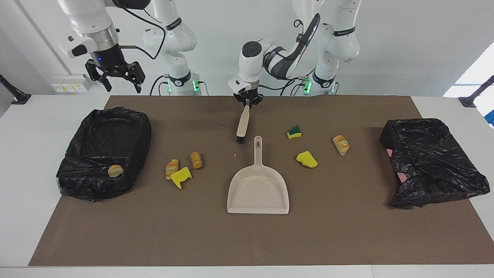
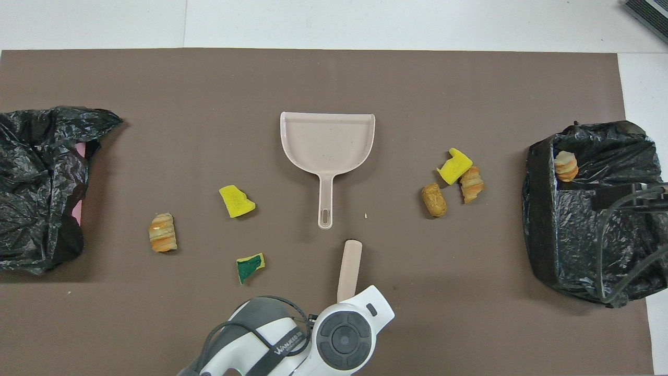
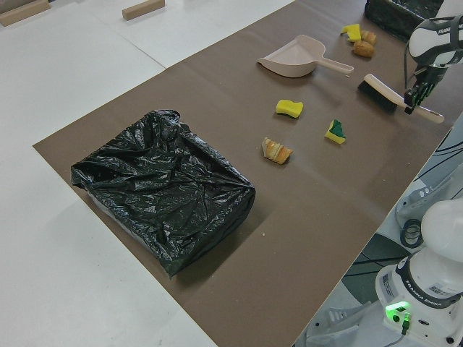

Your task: Sweep and dump trash in bin

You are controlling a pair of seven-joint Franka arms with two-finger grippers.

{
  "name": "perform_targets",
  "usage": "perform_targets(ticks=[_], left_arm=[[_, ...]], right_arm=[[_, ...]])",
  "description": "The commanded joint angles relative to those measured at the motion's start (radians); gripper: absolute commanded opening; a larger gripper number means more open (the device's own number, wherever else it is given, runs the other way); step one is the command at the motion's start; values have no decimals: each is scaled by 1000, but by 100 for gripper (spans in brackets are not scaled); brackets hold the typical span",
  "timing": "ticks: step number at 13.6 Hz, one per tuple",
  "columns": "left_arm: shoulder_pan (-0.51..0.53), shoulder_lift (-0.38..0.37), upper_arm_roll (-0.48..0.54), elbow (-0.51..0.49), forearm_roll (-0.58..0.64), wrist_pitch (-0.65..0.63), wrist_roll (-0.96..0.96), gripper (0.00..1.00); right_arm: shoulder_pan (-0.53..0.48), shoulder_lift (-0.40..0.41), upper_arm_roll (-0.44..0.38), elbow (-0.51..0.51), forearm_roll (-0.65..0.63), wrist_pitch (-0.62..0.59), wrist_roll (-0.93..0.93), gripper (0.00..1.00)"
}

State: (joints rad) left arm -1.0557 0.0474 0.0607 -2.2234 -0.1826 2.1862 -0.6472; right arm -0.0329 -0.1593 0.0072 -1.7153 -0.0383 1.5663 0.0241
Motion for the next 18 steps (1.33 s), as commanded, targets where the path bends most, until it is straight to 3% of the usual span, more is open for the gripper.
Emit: perform_targets(ticks=[1,7,10,14,18], left_arm=[[75,-53,-1,10,12,-126,-14,0],[238,-81,2,10,17,-209,-51,0],[338,-116,2,10,95,-235,-51,0],[495,-162,1,10,173,-281,100,0],[663,-176,1,1,175,-302,323,0]], right_arm=[[-12,-22,-1,-23,21,1,-21,100],[34,-13,26,-12,18,40,36,100],[92,15,60,-15,20,46,86,100],[188,138,63,16,112,130,307,100],[371,358,66,91,94,271,463,100]])
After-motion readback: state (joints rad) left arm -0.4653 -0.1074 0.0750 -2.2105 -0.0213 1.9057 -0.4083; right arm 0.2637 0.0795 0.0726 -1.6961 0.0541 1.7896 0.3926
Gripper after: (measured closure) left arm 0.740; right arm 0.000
